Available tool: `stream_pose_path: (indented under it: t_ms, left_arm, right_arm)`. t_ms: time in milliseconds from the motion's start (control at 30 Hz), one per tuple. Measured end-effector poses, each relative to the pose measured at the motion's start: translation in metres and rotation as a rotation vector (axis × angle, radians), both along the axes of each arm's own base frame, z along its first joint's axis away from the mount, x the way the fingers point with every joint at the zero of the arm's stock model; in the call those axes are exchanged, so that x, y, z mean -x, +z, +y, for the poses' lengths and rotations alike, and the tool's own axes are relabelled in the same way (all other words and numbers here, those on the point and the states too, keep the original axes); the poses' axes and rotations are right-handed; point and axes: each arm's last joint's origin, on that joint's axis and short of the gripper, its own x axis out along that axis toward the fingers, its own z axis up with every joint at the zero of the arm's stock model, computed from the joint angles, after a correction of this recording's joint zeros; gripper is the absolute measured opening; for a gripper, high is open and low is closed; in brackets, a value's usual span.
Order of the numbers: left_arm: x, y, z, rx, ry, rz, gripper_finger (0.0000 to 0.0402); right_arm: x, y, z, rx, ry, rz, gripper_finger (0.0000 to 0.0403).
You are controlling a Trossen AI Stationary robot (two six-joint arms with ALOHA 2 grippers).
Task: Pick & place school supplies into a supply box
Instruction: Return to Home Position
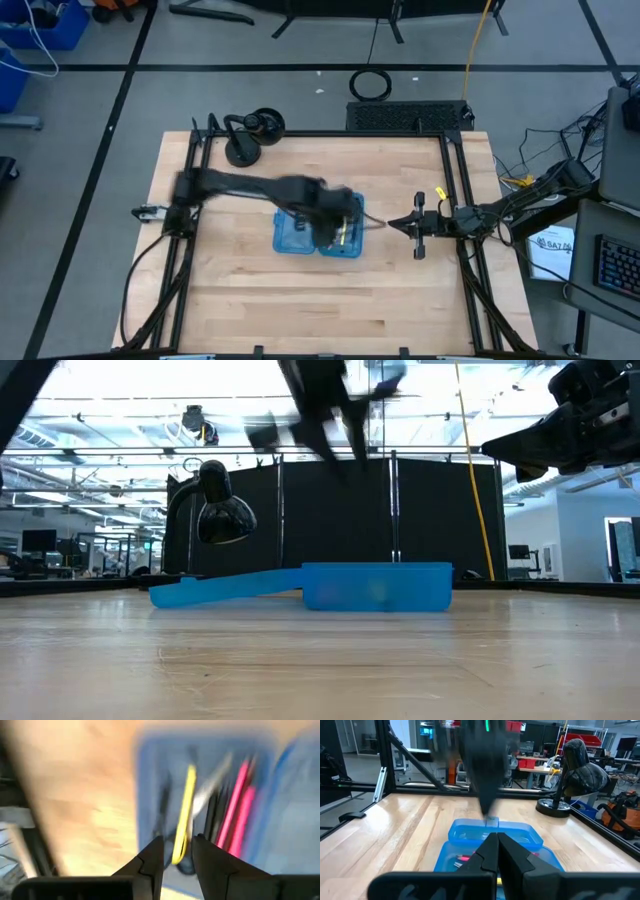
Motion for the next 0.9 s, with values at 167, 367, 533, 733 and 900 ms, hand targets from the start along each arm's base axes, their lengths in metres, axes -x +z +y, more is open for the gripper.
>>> stream_pose_path:
  t_ms: [167,367,533,733,900]
  left_arm:
    - [0.061,0.096,0.013,0.386,0.203,-0.108,0.0080]
    - [0.160,0.183,0.024,0.700,0.480,-0.231,0.0008]
    - [0.219,0.203,0.024,0.883,0.797,-0.428,0.0004]
    - [0.273,0.148,0.020,1.075,1.066,-0.692,0.0003]
    - [0.283,0.058,0.010,1.429,0.967,-0.790,0.0003]
  right_arm:
    - [0.000,0.000,0.000,0.000,0.000,-0.003,0.0000]
    - [0.000,0.002,0.000,0.025,0.001,-0.014,0.0000]
    - [0.000,0.005,0.000,0.056,0.002,-0.041,0.0000]
    - [0.000,0.009,0.001,0.045,0.044,-0.081,0.0000]
    - [0.001,0.016,0.003,0.014,0.121,-0.164,0.0000]
